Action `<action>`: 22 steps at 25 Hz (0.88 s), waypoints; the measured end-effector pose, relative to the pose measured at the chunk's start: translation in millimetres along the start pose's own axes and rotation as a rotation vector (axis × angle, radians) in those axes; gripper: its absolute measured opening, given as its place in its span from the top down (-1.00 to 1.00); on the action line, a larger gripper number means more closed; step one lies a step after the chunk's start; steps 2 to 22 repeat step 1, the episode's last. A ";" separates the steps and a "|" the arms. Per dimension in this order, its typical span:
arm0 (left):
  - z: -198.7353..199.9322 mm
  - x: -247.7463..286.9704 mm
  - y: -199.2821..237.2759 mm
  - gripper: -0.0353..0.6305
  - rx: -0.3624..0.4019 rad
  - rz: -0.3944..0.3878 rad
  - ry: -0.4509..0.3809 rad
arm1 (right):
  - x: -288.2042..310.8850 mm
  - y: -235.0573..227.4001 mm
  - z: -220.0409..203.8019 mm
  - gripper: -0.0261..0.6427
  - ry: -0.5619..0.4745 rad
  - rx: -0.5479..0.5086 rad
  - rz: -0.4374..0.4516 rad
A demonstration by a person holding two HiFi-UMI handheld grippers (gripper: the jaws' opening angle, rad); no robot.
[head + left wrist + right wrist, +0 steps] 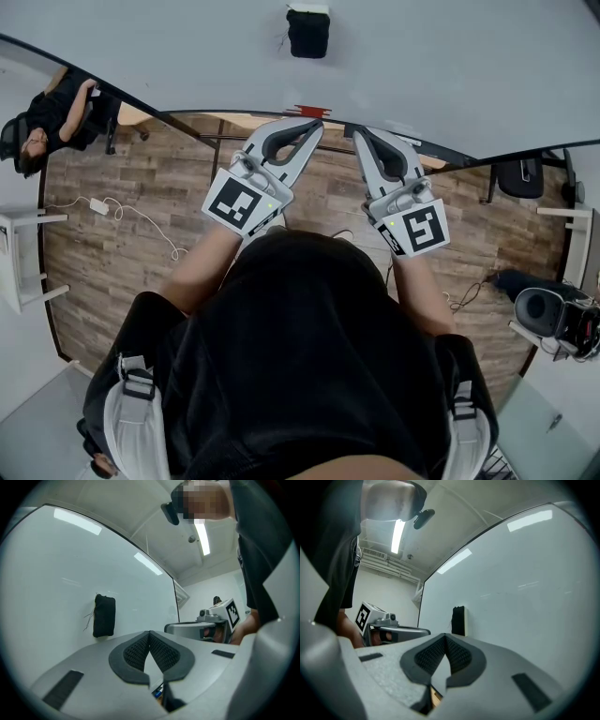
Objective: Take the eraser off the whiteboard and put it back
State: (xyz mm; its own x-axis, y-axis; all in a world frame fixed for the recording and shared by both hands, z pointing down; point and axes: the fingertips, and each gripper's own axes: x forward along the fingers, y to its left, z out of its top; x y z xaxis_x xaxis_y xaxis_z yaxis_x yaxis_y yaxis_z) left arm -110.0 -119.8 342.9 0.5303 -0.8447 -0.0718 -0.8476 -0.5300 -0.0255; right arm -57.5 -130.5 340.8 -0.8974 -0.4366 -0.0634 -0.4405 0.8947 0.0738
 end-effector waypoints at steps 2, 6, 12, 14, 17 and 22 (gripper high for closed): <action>0.1 -0.2 0.6 0.91 0.000 0.001 0.000 | 1.2 0.4 0.5 0.92 -0.001 0.000 0.001; 0.1 -0.2 0.6 0.91 0.000 0.001 0.000 | 1.2 0.4 0.5 0.92 -0.001 0.000 0.001; 0.1 -0.2 0.6 0.91 0.000 0.001 0.000 | 1.2 0.4 0.5 0.92 -0.001 0.000 0.001; 0.1 -0.2 0.6 0.91 0.000 0.001 0.000 | 1.2 0.4 0.5 0.92 -0.001 0.000 0.001; 0.1 -0.2 0.6 0.91 0.000 0.001 0.000 | 1.2 0.4 0.5 0.92 -0.001 0.000 0.001; 0.1 -0.2 0.6 0.91 0.000 0.001 0.000 | 1.2 0.4 0.5 0.92 -0.001 0.000 0.001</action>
